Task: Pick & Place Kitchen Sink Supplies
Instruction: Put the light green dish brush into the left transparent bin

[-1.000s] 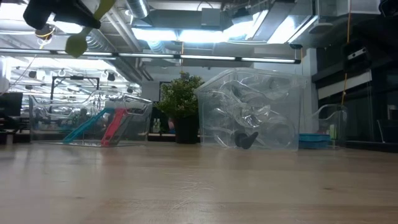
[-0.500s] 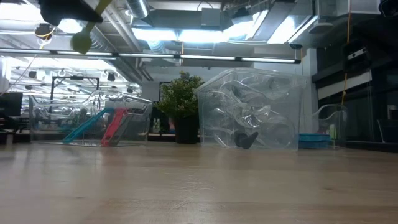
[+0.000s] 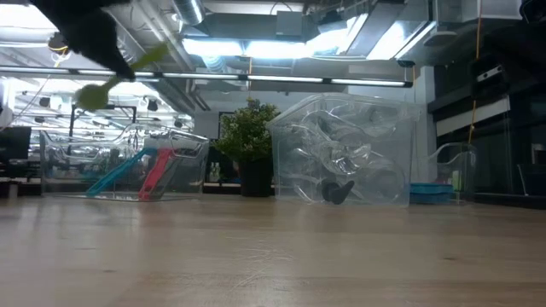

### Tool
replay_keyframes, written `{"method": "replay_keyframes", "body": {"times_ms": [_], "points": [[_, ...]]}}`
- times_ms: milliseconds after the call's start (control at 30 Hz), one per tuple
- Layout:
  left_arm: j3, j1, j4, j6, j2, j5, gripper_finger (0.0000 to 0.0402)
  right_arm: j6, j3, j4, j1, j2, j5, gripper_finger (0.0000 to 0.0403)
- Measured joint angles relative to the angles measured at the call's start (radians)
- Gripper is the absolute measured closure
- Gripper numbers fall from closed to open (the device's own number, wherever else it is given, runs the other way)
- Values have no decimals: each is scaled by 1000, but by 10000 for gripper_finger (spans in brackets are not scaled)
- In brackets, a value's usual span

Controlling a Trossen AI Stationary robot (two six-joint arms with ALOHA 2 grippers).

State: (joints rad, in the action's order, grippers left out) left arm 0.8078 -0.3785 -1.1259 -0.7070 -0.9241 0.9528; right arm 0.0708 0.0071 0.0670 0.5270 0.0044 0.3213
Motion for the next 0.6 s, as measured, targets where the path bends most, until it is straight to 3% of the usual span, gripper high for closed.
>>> {"method": "replay_keyframes", "body": {"times_ms": [200, 467, 600], "points": [[0, 181, 41, -82, -39, -196, 382, 0, 0, 0, 0, 0, 0, 370], [0, 332, 72, -52, -26, -327, 382, 0, 0, 0, 0, 0, 0, 370], [0, 385, 79, 14, -47, -309, 382, 0, 0, 0, 0, 0, 0, 370]]}}
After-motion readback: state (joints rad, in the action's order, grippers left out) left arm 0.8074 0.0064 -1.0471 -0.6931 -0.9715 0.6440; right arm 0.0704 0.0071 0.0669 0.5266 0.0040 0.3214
